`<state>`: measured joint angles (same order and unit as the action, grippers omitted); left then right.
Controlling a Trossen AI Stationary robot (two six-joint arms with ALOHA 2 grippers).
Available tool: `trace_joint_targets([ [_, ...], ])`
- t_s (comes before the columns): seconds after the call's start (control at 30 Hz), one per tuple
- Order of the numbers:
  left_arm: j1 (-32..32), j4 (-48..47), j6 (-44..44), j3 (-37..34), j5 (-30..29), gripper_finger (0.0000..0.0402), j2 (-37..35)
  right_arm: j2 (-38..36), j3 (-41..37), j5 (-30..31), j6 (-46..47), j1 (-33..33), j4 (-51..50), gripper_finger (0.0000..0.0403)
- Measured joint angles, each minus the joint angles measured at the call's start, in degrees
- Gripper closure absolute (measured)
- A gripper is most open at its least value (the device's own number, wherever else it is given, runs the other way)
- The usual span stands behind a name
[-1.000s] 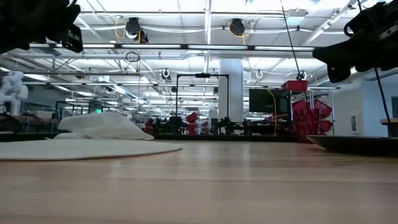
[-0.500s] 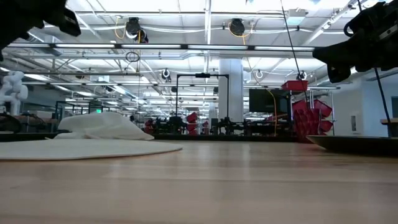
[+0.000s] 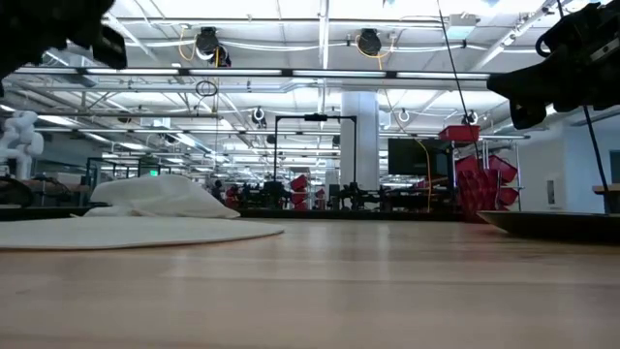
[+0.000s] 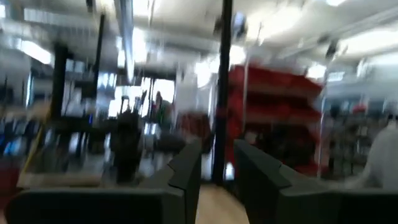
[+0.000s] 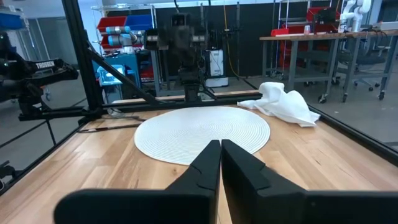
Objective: Set table place
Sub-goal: Move the white placemat to the center of the table
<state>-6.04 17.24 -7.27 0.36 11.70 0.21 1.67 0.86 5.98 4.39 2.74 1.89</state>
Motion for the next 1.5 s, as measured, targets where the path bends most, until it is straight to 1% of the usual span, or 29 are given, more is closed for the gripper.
trace_joint_targets([
  [0.13,0.01,-3.86,-5.67,0.02,-7.1,0.0323,1.69,0.01,0.0,-0.01,1.24,0.0,-0.03,0.0403],
  [0.2,0.02,-3.78,-8.05,0.01,-10.03,0.0323,3.03,0.0,-0.01,-0.02,1.24,-0.01,-0.03,0.0403],
  [0.33,0.0,-3.49,-11.85,0.02,-13.71,0.0323,6.5,0.0,-0.02,-0.02,1.36,0.0,0.13,0.0403],
  [0.43,-0.49,-1.64,-14.93,0.02,-17.37,0.0323,10.49,0.04,-0.02,0.02,1.23,0.0,3.43,0.0403],
  [0.47,-0.91,-0.56,-16.17,0.02,-18.73,0.0323,12.06,0.04,-0.02,0.0,2.53,-0.02,5.66,0.0403],
  [0.57,-2.8,3.67,-18.18,0.02,-21.51,0.0323,18.21,0.02,-0.01,0.0,10.2,-0.01,12.85,0.0403],
  [0.7,-5.51,9.23,-20.97,0.02,-27.57,0.0323,28.23,0.42,0.0,-0.55,9.2,0.08,18.42,0.0403],
  [0.8,-7.02,12.37,-23.81,0.02,-32.58,0.0323,35.18,1.43,0.0,-4.54,11.54,0.86,20.34,0.0403],
  [0.87,-7.55,12.81,-25.95,0.02,-35.7,0.0323,39.35,2.52,-0.01,-6.77,13.8,2.3,21.48,0.0403],
  [0.93,-7.63,12.7,-28.35,0.02,-37.66,0.0323,42.93,3.95,-0.02,-7.48,15.37,4.32,22.61,0.0403],
  [1.03,-7.61,12.74,-31.63,0.02,-39.03,0.0323,47.61,6.7,-0.06,-6.59,15.71,7.83,24.91,0.0403],
  [1.2,-7.61,12.8,-34.78,0.02,-39.57,0.0323,52.96,12.96,-0.06,1.18,12.06,13.38,30.95,0.0403],
  [1.27,-7.61,12.8,-35.76,0.06,-40.74,0.0323,54.74,16.06,-0.06,3.17,10.48,15.04,34.61,0.0403],
  [1.5,-7.61,12.71,-38.97,2.1,-45.51,0.0323,62.37,28.27,-0.06,3.15,6.39,18.56,49.35,0.0403],
])
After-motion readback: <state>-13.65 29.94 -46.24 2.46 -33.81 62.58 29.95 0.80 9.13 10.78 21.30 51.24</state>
